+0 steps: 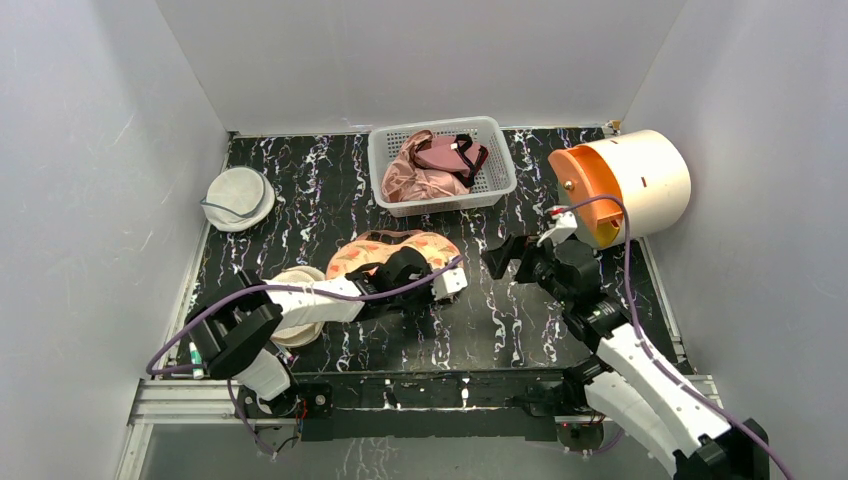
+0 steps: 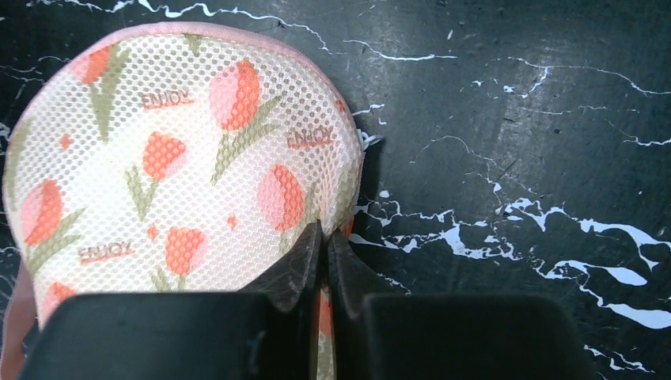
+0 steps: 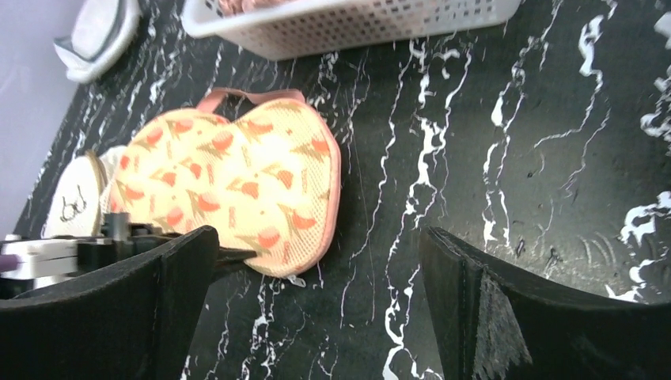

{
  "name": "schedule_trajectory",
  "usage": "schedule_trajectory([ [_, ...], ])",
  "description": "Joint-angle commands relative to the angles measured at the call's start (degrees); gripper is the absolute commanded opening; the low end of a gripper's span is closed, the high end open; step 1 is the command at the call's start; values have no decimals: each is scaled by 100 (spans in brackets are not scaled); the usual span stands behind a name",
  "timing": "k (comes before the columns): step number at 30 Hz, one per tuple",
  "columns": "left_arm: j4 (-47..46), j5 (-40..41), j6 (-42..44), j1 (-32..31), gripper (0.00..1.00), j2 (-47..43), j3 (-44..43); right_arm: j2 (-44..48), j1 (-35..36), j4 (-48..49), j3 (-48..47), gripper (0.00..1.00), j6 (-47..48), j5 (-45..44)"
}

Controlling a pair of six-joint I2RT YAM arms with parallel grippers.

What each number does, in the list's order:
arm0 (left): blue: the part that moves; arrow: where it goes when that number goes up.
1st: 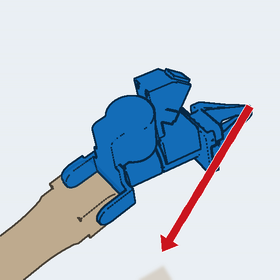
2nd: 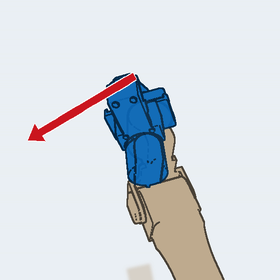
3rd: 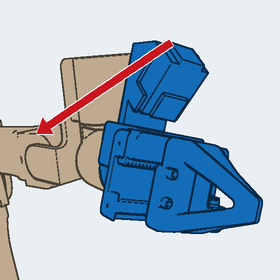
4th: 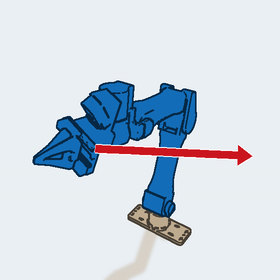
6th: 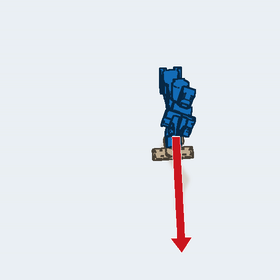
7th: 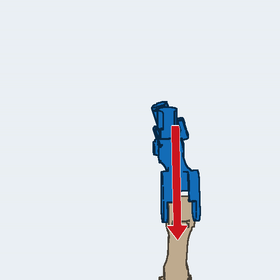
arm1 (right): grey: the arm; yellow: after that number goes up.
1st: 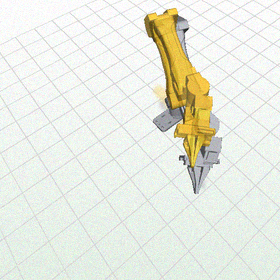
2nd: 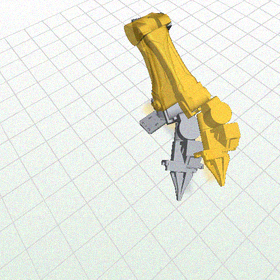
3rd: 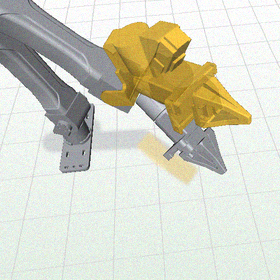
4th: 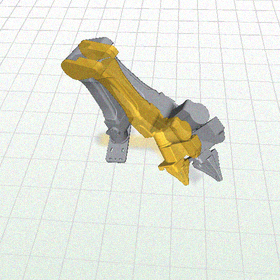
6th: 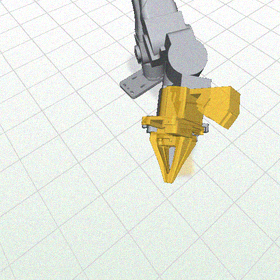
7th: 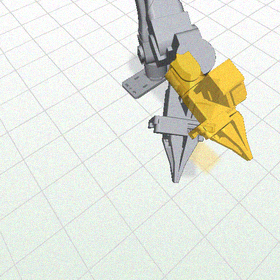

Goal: Unzip the laundry bag and remove the bra

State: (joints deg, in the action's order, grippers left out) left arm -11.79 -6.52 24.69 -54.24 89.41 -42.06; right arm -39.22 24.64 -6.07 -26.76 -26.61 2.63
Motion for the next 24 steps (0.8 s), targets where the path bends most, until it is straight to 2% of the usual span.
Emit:
schedule_trajectory([
  [1,90,125,-18,-27,0,-390,-183,-362,-5,665,62,98,88,362],
  [3,106,153,-64,-29,0,-502,-205,-626,-3,870,135,97,148,702],
  [8,16,217,-165,-29,0,-762,-156,-1359,-5,1407,223,77,156,1528],
  [13,132,191,-234,-30,0,-818,-248,-1979,29,2022,376,68,115,1969],
  [18,148,208,-228,-33,0,-906,-253,-2386,324,2677,543,60,95,1983],
  [24,155,235,-224,-26,0,-1001,-244,-2742,896,3133,629,53,77,1408],
])
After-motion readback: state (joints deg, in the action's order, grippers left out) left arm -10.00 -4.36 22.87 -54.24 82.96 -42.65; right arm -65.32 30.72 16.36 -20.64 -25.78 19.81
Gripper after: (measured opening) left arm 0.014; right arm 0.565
